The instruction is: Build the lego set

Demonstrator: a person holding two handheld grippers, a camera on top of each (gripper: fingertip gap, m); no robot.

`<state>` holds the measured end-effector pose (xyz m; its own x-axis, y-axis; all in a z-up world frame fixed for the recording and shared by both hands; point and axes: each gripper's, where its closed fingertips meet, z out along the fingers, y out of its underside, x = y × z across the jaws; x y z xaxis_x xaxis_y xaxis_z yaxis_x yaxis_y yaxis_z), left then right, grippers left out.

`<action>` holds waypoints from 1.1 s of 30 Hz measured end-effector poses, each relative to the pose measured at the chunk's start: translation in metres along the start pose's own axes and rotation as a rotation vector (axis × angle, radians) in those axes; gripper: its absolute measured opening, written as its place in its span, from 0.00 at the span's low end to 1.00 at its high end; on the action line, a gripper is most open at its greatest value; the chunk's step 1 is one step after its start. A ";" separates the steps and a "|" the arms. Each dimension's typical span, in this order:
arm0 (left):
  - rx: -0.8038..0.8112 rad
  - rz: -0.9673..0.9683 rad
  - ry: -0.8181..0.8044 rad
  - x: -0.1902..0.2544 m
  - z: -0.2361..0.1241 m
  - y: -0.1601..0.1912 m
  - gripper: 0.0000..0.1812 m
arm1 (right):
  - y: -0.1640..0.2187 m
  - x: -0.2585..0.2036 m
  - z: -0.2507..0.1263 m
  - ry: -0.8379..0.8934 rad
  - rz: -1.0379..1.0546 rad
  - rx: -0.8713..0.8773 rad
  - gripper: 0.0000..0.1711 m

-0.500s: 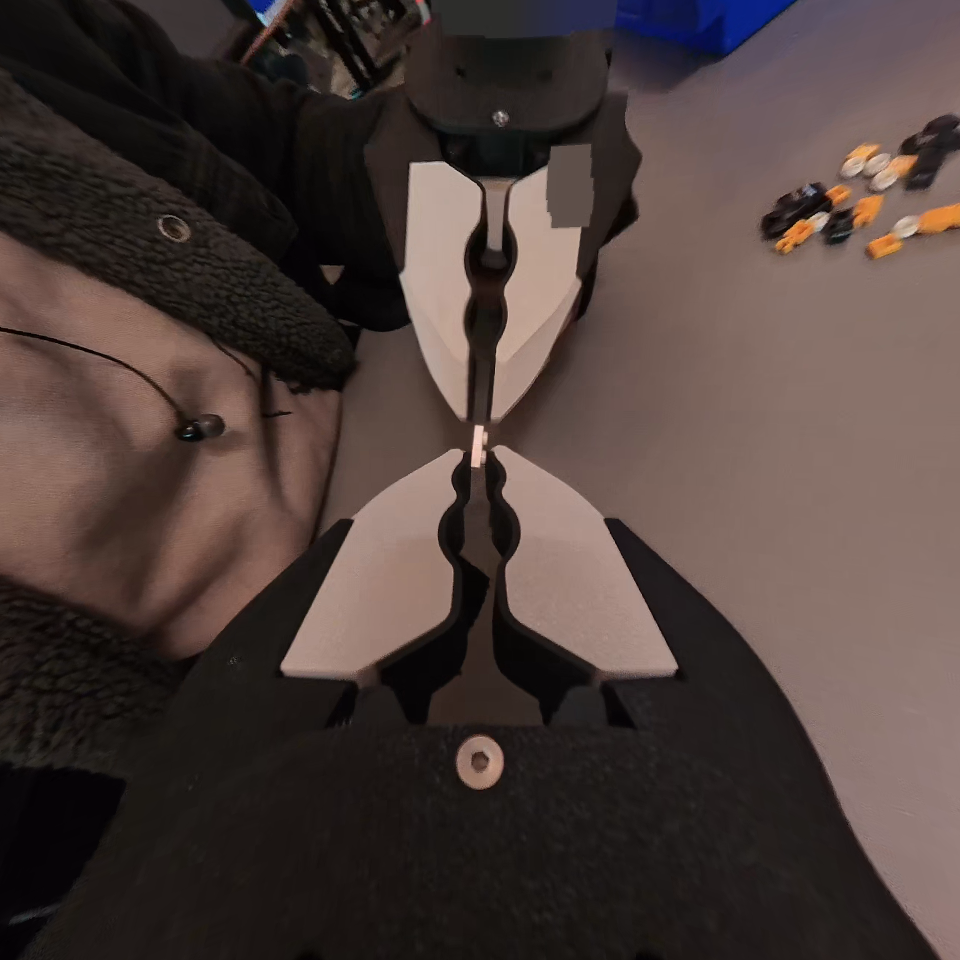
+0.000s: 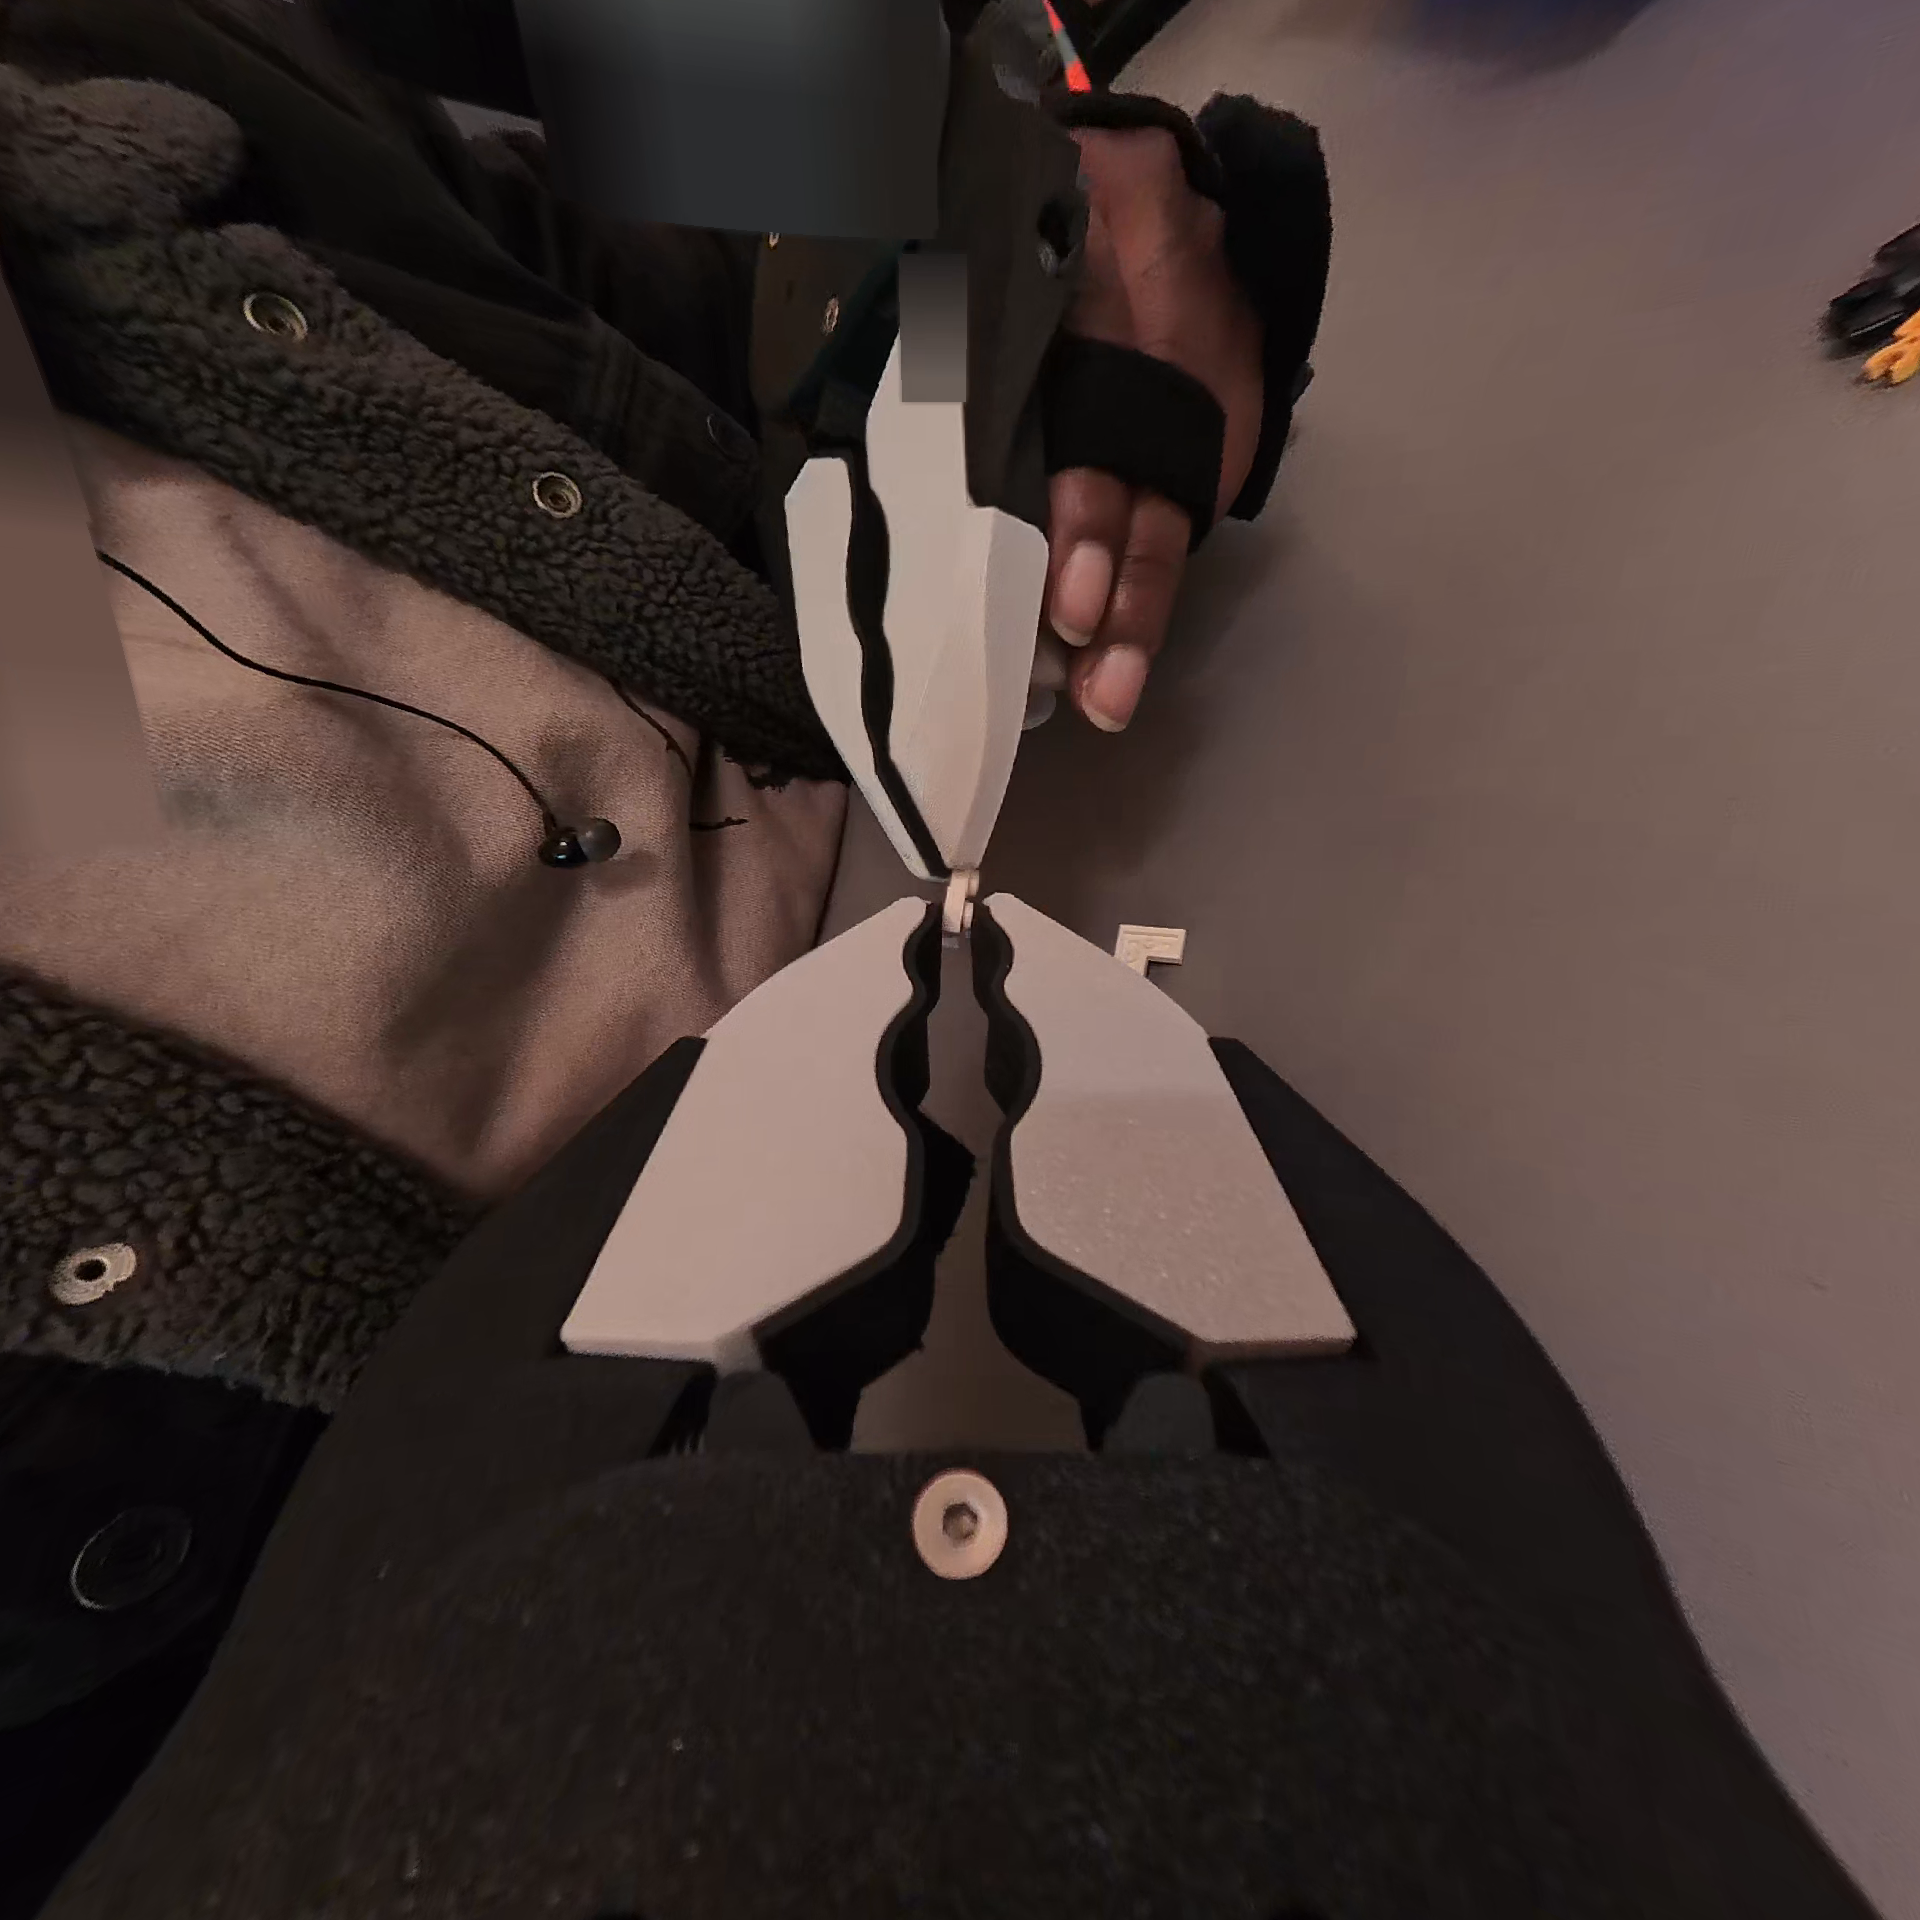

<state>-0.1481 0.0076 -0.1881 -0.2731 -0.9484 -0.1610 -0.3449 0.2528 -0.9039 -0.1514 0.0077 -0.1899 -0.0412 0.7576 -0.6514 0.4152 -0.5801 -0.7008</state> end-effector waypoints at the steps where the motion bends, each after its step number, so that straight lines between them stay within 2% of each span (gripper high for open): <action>1: -0.005 0.005 0.001 0.001 0.000 0.000 0.01 | 0.000 0.000 0.000 -0.003 -0.001 0.001 0.03; 3: 0.011 0.021 0.009 0.003 -0.001 -0.002 0.01 | -0.001 -0.003 0.000 -0.025 0.006 0.012 0.03; 7: 0.014 0.084 0.005 0.005 -0.002 -0.003 0.08 | -0.003 -0.007 -0.001 -0.053 0.011 0.025 0.03; 14: -0.029 0.194 -0.055 0.005 0.000 -0.001 0.04 | -0.003 -0.006 -0.001 -0.059 0.023 0.026 0.03; 17: -0.020 0.097 -0.055 -0.001 0.000 0.002 0.04 | -0.008 -0.001 -0.004 0.006 -0.027 0.054 0.06; 20: 0.036 -0.139 0.006 -0.008 -0.002 0.001 0.04 | -0.021 0.000 -0.012 0.143 -0.181 0.085 0.13; 24: 0.110 -0.383 0.070 -0.016 -0.006 0.000 0.04 | -0.019 0.007 -0.016 0.393 -0.387 -0.029 0.15; 27: 0.135 -0.444 0.095 -0.017 -0.006 -0.002 0.04 | -0.016 0.014 -0.014 0.502 -0.446 -0.087 0.15; 30: 0.127 -0.448 0.099 -0.015 -0.004 -0.001 0.05 | -0.015 0.014 -0.009 0.503 -0.437 -0.095 0.15; 33: 0.115 -0.448 0.103 -0.014 -0.003 0.000 0.05 | -0.015 0.013 -0.007 0.505 -0.434 -0.101 0.10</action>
<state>-0.1469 0.0210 -0.1852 -0.2093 -0.9340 0.2897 -0.3493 -0.2053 -0.9142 -0.1517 0.0280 -0.1860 0.1965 0.9769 -0.0836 0.5410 -0.1791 -0.8218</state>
